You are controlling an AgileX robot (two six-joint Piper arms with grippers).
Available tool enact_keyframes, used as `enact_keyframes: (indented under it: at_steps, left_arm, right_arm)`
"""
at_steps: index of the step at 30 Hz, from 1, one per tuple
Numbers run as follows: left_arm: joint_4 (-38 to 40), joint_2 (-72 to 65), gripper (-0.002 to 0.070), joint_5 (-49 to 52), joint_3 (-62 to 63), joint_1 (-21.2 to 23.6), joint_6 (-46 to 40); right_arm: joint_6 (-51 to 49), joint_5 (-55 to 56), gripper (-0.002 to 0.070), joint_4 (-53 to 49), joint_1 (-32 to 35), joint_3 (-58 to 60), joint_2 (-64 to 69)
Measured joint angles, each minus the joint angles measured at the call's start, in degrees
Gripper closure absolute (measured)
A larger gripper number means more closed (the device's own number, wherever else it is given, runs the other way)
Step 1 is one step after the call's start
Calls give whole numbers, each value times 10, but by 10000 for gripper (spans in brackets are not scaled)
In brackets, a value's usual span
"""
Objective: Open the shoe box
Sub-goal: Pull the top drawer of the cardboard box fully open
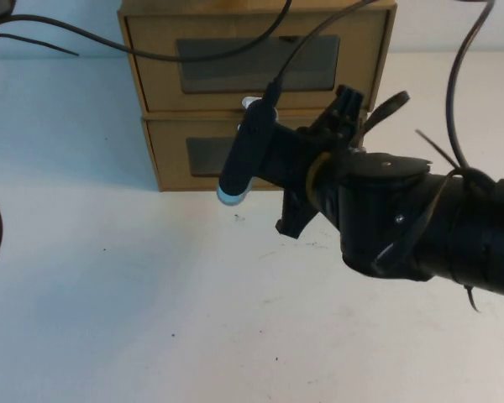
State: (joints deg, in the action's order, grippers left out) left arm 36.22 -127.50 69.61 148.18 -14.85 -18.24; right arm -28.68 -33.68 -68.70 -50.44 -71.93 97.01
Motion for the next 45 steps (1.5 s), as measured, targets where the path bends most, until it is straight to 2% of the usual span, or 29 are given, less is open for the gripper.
enact_keyframes:
  at_steps: [4, 7, 11, 14, 19, 24, 45]
  left_arm:
    - [4, 0, 679, 3, 0, 6, 10]
    - [4, 0, 679, 4, 0, 6, 12]
    - [6, 0, 679, 4, 0, 6, 13]
    - [6, 0, 679, 4, 0, 6, 13]
    - [6, 0, 679, 4, 0, 6, 22]
    - [6, 0, 679, 4, 0, 6, 29]
    - [7, 0, 679, 4, 0, 6, 35]
  right_arm:
    - [-91, 22, 664, -155, -2, 0, 25]
    - [-140, 42, 589, -228, -3, -3, 41]
    - [-160, 43, 449, -255, -3, -22, 62]
    - [-163, 29, 405, -256, -3, -41, 77]
    - [-163, 21, 388, -256, 5, -83, 105]
    - [-163, 13, 411, -258, 21, -123, 127]
    - [-137, 39, 423, -262, 46, -125, 169]
